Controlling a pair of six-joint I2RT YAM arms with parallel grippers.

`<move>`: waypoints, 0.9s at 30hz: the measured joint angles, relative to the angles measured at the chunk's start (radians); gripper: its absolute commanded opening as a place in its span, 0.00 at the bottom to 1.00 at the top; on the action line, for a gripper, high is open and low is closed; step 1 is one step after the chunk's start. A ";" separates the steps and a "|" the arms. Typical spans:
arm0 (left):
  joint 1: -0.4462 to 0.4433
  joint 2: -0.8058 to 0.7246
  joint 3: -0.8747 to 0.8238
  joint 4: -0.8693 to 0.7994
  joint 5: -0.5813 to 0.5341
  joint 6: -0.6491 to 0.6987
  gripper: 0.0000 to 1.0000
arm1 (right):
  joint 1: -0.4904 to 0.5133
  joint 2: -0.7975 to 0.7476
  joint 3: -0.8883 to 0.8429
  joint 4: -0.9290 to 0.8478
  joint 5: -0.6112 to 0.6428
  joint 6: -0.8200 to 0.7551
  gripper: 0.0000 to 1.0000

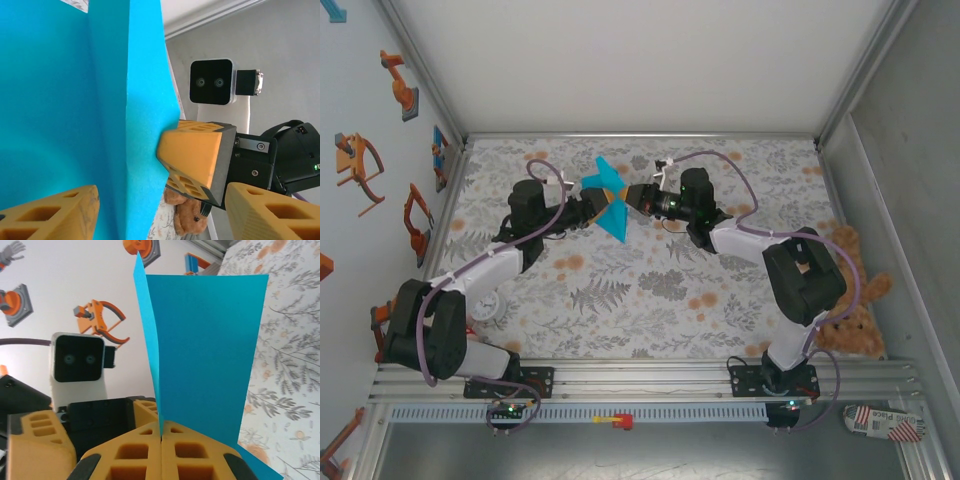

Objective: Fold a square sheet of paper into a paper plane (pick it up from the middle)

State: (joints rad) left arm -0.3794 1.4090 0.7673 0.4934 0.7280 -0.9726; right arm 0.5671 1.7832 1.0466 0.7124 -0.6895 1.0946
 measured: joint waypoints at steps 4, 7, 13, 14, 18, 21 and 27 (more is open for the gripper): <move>-0.009 0.018 0.000 0.027 0.013 0.000 0.59 | 0.000 0.000 0.000 0.046 -0.007 0.054 0.00; -0.018 0.035 0.000 0.038 0.028 0.000 0.53 | 0.000 0.000 0.000 0.076 -0.011 0.085 0.00; -0.030 0.065 0.000 0.070 0.061 -0.002 0.40 | -0.001 0.000 0.000 0.117 -0.018 0.128 0.00; -0.032 0.066 0.000 0.079 0.064 -0.003 0.39 | -0.002 0.000 -0.001 0.121 -0.018 0.134 0.00; -0.032 0.066 0.000 0.113 0.078 -0.004 0.32 | -0.006 0.000 -0.003 0.132 -0.018 0.146 0.00; -0.032 0.066 0.000 0.125 0.080 -0.004 0.28 | -0.010 0.000 -0.005 0.135 -0.018 0.148 0.00; -0.032 0.066 0.000 0.128 0.081 -0.004 0.19 | -0.013 0.000 -0.013 0.139 -0.018 0.152 0.02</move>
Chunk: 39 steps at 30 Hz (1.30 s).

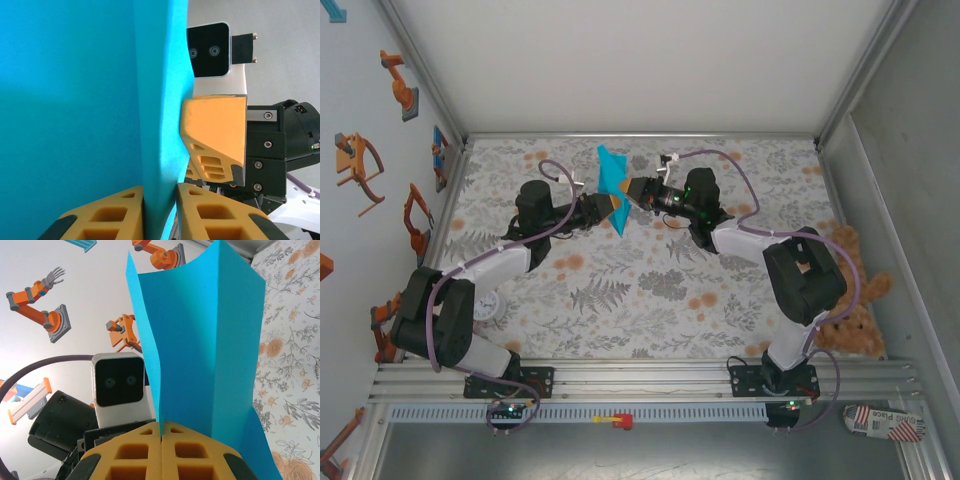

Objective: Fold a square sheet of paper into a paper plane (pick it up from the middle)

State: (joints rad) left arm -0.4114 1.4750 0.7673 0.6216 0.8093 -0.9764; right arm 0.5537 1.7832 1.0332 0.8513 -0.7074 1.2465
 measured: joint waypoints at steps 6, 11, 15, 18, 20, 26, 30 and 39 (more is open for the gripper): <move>-0.001 0.000 0.000 -0.010 0.000 0.001 0.12 | -0.004 0.000 -0.014 0.002 0.000 0.002 0.10; -0.001 0.000 0.002 -0.051 -0.007 0.026 0.11 | -0.022 -0.003 -0.046 0.004 0.001 0.010 0.23; -0.001 0.000 0.010 -0.134 -0.027 0.079 0.11 | -0.053 -0.029 -0.093 -0.005 0.009 0.000 0.27; -0.001 -0.002 0.027 -0.218 -0.052 0.135 0.11 | -0.076 -0.058 -0.124 -0.026 0.020 -0.018 0.28; -0.001 -0.007 0.046 -0.297 -0.081 0.184 0.11 | -0.092 -0.087 -0.145 -0.051 0.028 -0.039 0.29; -0.017 -0.024 0.168 -0.624 -0.276 0.378 0.11 | -0.112 -0.190 -0.162 -0.275 0.109 -0.192 0.30; -0.073 -0.010 0.297 -0.871 -0.540 0.513 0.11 | -0.112 -0.299 -0.161 -0.522 0.245 -0.345 0.31; -0.194 0.273 0.569 -1.254 -1.167 0.646 0.11 | -0.112 -0.475 -0.161 -0.855 0.539 -0.542 0.31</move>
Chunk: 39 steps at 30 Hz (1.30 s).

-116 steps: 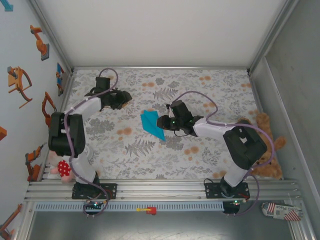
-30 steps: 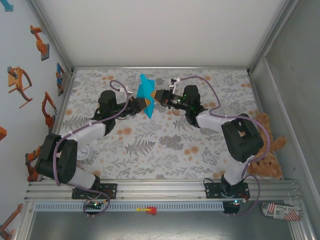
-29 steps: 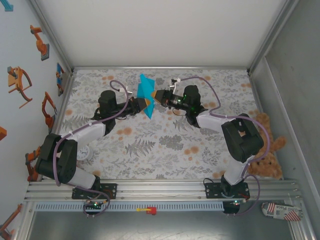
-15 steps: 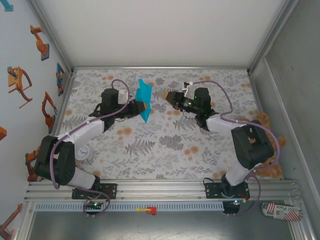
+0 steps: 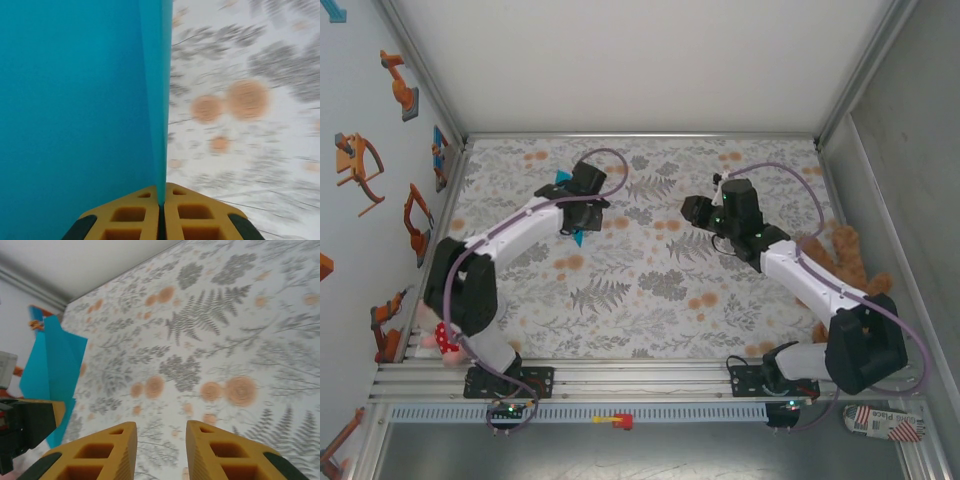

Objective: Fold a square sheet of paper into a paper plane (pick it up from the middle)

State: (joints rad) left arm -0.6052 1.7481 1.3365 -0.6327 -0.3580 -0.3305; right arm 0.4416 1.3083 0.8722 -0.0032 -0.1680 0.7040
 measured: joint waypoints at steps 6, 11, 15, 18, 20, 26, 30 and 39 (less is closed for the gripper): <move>-0.062 0.226 0.124 -0.146 -0.257 0.024 0.11 | 0.000 -0.023 -0.006 -0.072 0.109 -0.025 0.31; -0.099 0.363 0.193 -0.202 -0.354 0.028 0.11 | 0.000 -0.023 -0.021 -0.110 0.149 -0.025 0.30; -0.124 0.436 0.231 -0.222 -0.375 0.028 0.15 | 0.000 -0.023 -0.023 -0.121 0.162 -0.025 0.30; -0.139 0.464 0.250 -0.229 -0.372 0.023 0.19 | 0.000 -0.023 -0.023 -0.121 0.163 -0.025 0.30; -0.146 0.472 0.254 -0.227 -0.357 0.019 0.22 | 0.000 -0.022 -0.023 -0.121 0.162 -0.025 0.30; -0.146 0.467 0.255 -0.228 -0.316 0.002 0.28 | 0.000 -0.020 -0.023 -0.121 0.162 -0.024 0.30; -0.142 0.447 0.255 -0.223 -0.258 -0.019 0.33 | 0.000 -0.018 -0.023 -0.121 0.162 -0.024 0.30; -0.167 0.291 0.146 -0.145 0.011 -0.118 0.46 | 0.000 -0.006 -0.023 -0.120 0.163 -0.012 0.32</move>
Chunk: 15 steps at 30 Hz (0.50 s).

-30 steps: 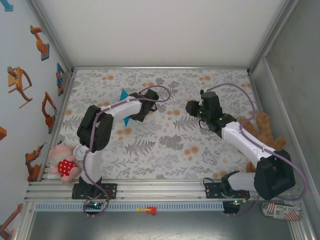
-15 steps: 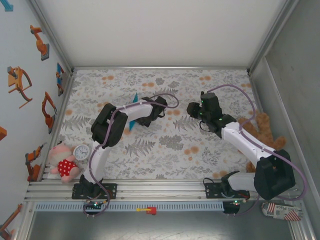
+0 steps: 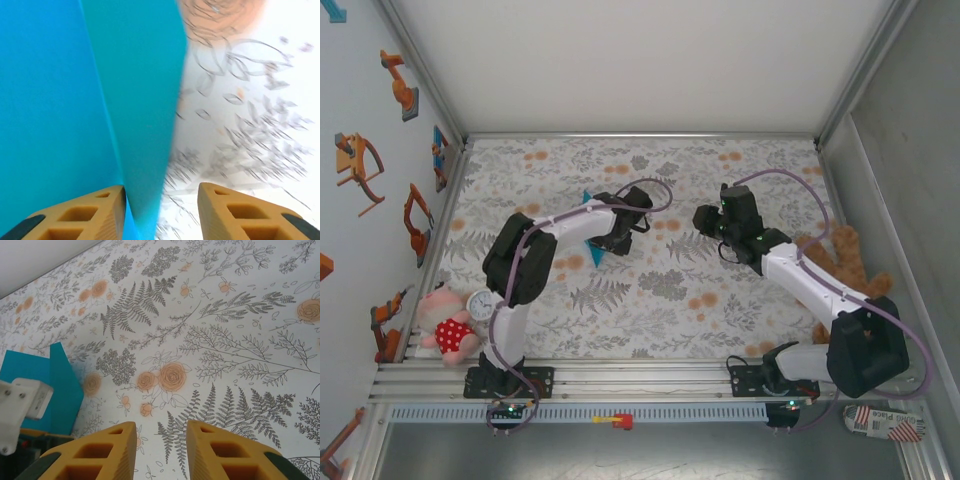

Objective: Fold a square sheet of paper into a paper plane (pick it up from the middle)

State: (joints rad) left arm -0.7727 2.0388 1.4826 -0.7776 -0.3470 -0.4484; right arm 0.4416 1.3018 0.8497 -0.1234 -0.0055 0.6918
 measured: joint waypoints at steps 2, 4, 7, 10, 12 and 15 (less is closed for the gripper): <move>-0.009 -0.037 -0.031 0.016 0.050 -0.024 0.47 | 0.000 0.002 0.000 0.000 0.000 0.007 0.33; -0.019 -0.061 -0.048 0.029 0.086 -0.046 0.48 | 0.000 0.002 0.000 0.000 0.001 0.016 0.33; -0.033 -0.075 -0.053 0.043 0.109 -0.069 0.49 | 0.000 0.002 0.000 0.000 0.001 0.023 0.33; -0.040 -0.091 -0.058 0.055 0.132 -0.084 0.50 | 0.000 0.007 0.000 0.001 -0.002 0.026 0.33; -0.041 -0.122 -0.075 0.063 0.145 -0.091 0.52 | 0.000 0.018 0.000 0.001 -0.011 0.025 0.33; -0.039 -0.214 -0.124 0.082 0.151 -0.106 0.56 | 0.000 0.053 0.004 0.000 -0.039 0.021 0.32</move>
State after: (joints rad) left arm -0.8116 1.8252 1.3590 -0.6956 -0.1959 -0.5541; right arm 0.4419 1.3552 0.8539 -0.1238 -0.0444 0.7132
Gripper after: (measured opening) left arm 0.543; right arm 0.326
